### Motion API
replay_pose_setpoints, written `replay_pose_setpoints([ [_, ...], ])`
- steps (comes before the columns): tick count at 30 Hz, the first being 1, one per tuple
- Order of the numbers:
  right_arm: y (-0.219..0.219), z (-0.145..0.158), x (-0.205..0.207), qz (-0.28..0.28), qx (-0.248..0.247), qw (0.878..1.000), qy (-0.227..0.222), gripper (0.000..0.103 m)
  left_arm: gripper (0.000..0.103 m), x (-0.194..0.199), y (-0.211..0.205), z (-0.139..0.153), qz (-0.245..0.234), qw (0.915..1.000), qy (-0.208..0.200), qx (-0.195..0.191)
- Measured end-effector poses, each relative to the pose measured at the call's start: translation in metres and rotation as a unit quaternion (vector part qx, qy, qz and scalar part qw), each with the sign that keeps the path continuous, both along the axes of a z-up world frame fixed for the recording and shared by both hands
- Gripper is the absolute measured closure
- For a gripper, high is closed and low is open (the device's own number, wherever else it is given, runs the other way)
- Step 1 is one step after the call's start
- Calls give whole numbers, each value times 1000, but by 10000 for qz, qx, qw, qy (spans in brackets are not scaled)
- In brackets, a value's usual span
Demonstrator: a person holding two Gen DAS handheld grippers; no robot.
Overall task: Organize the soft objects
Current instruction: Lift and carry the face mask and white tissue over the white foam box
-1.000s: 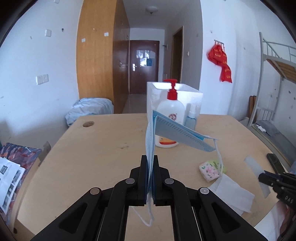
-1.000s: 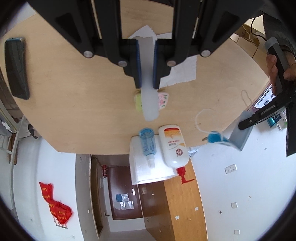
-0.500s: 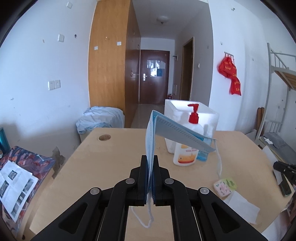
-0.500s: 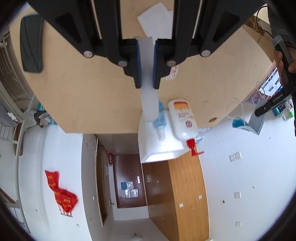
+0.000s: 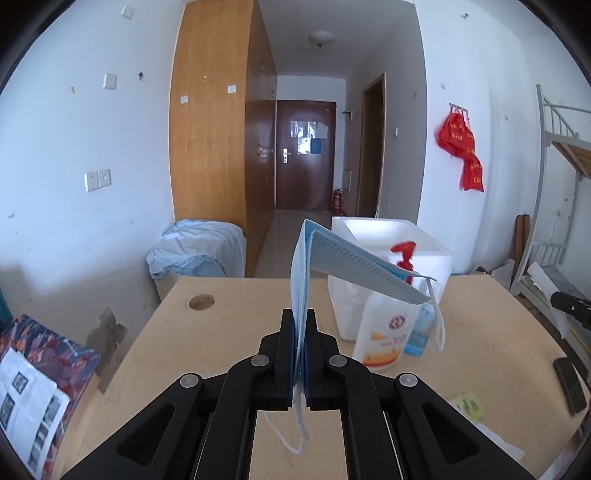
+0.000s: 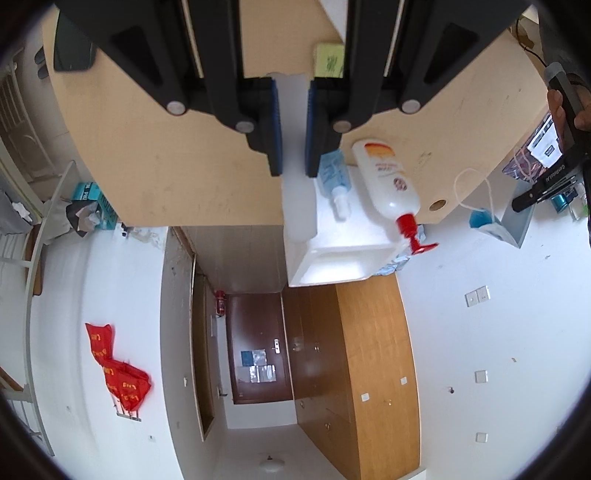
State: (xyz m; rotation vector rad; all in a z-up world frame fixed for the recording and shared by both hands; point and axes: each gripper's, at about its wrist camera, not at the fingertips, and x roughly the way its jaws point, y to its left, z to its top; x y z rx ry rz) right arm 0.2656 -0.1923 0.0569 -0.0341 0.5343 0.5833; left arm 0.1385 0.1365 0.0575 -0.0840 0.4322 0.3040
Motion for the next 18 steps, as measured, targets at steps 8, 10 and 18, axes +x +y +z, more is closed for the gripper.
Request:
replay_pose_setpoints([
  [8, 8, 9, 35, -14, -35, 10000, -29, 89, 99, 40, 17, 9, -8, 10000, 13, -1],
  [10, 8, 11, 44, 3, -13, 10000, -31, 89, 99, 48, 21, 12, -41, 10000, 16, -30],
  [18, 16, 21, 86, 70, -30, 10000, -10, 89, 99, 97, 47, 19, -12, 10000, 81, -56],
])
